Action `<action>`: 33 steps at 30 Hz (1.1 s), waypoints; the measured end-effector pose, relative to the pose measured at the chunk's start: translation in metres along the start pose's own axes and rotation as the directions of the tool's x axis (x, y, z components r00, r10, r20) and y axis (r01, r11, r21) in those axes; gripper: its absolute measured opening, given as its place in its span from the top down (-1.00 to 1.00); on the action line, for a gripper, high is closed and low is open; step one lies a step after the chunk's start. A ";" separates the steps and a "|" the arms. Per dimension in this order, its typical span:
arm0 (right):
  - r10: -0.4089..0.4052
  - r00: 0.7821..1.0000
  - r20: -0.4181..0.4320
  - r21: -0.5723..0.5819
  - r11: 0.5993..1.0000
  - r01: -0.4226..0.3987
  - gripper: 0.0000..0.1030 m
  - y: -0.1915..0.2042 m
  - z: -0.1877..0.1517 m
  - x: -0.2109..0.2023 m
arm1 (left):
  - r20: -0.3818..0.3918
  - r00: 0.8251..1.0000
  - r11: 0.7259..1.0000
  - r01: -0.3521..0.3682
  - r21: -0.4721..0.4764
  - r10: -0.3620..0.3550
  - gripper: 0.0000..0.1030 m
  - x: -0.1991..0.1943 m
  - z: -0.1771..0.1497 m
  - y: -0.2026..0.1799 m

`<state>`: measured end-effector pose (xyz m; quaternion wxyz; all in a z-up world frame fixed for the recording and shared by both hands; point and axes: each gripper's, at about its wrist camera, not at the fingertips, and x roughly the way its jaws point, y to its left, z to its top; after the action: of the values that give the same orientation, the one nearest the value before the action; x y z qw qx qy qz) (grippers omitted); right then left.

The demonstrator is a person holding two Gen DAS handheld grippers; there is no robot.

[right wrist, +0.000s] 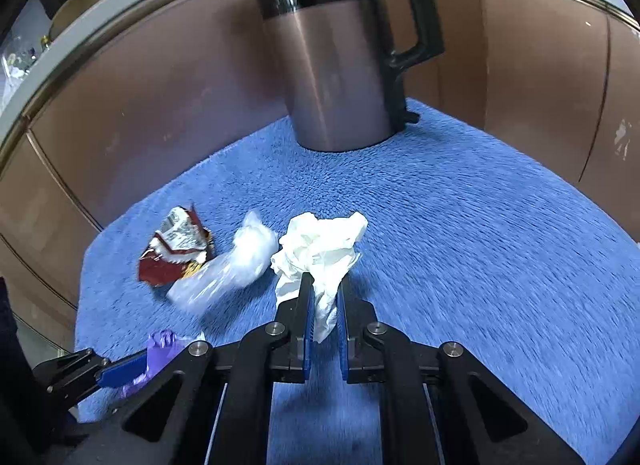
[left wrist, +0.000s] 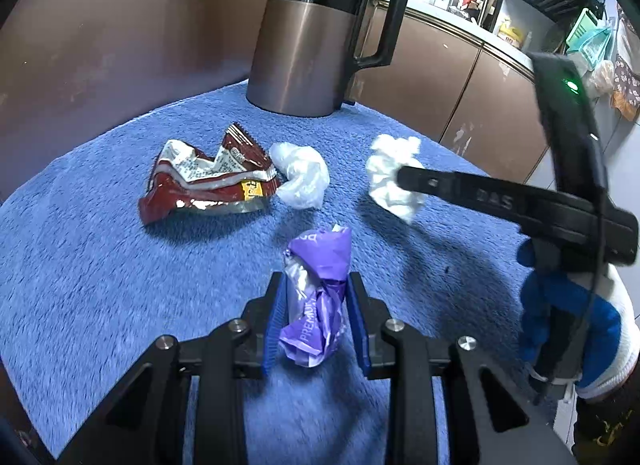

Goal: Collect trash
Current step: 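Carry the purple wrapper and tissue over to the trash bin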

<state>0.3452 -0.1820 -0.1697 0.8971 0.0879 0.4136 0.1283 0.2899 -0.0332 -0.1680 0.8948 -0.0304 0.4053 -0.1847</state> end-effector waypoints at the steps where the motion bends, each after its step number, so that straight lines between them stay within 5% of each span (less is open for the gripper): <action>1: -0.002 1.000 0.007 0.000 1.000 0.002 0.81 0.001 -0.004 -0.007 | 0.004 1.000 1.000 -0.005 0.000 0.005 0.45 -0.003 -0.001 0.000; 17: 0.011 0.993 0.118 -0.018 1.000 -0.009 0.81 0.023 -0.061 -0.129 | 0.106 0.992 0.998 -0.065 0.008 0.064 0.45 -0.082 -0.025 -0.022; 33: -0.011 0.965 0.262 -0.027 0.999 0.019 0.81 0.030 -0.100 -0.244 | 0.244 0.964 0.991 -0.119 0.060 0.101 0.45 -0.171 -0.041 -0.062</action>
<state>0.1120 -0.2218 -0.0506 0.9460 0.0877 0.2903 0.1150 0.1377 -0.0263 -0.0602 0.9467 0.0031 0.2878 -0.1444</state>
